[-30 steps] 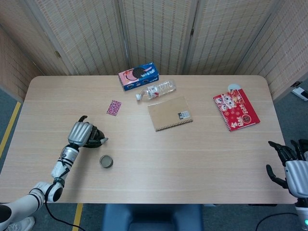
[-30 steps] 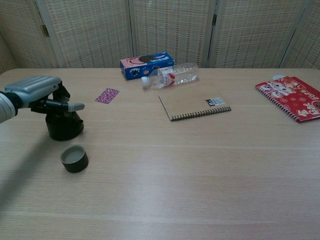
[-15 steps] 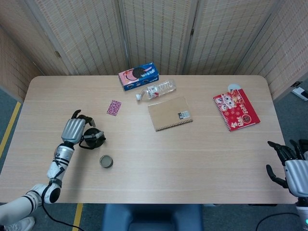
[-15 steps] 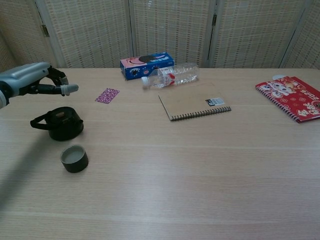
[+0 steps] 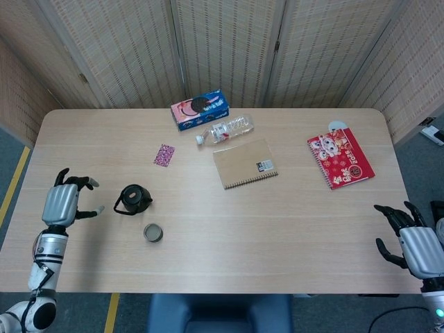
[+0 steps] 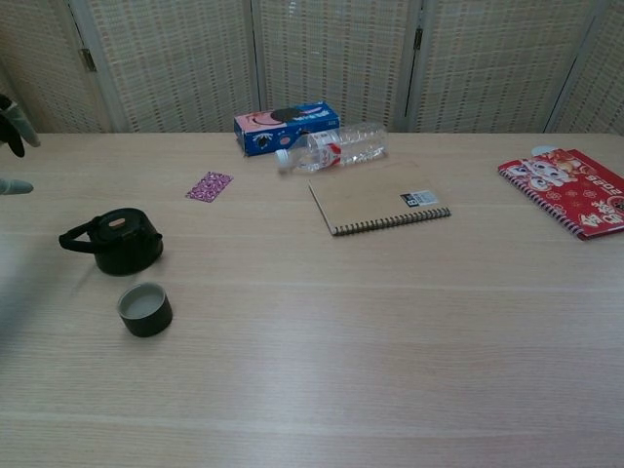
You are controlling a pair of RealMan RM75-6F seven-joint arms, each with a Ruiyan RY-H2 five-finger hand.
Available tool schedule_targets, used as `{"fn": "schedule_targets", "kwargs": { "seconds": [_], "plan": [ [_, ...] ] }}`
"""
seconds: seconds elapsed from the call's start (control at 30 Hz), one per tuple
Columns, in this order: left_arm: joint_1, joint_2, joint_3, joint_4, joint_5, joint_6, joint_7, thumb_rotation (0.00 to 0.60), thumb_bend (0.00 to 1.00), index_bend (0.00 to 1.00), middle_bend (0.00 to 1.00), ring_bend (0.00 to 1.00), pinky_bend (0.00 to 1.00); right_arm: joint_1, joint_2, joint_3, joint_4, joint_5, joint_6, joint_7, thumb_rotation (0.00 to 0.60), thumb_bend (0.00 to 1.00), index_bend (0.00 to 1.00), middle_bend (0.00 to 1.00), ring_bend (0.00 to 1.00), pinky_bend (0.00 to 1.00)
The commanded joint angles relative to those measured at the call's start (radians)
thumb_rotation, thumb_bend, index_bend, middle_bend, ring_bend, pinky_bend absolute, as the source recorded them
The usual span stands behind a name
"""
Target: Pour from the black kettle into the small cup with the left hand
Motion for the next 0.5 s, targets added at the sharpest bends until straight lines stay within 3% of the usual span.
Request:
{"fn": "schedule_targets", "kwargs": {
  "seconds": [0.03,0.27,0.5],
  "plan": [
    [0.079,0.046,0.055,-0.065,0.056,0.096,0.019,0.600,0.18,0.42,0.47,0.34,0.11,0.012,-0.009,-0.005,0.019,-0.014,-0.011,0.012,0.600,0.45,0.14,0.17,0.17,0.05],
    [0.188,0.079,0.125,-0.103,0.141,0.226,0.015,0.600,0.18,0.36,0.41,0.30,0.10,0.014,-0.041,-0.005,0.039,-0.029,0.013,0.013,0.600,0.45,0.14,0.14,0.12,0.04],
    [0.255,0.071,0.158,-0.082,0.207,0.306,-0.005,0.600,0.18,0.37,0.41,0.29,0.09,0.001,-0.076,0.000,0.046,-0.035,0.057,-0.001,0.600,0.45,0.14,0.14,0.12,0.03]
  ]
}}
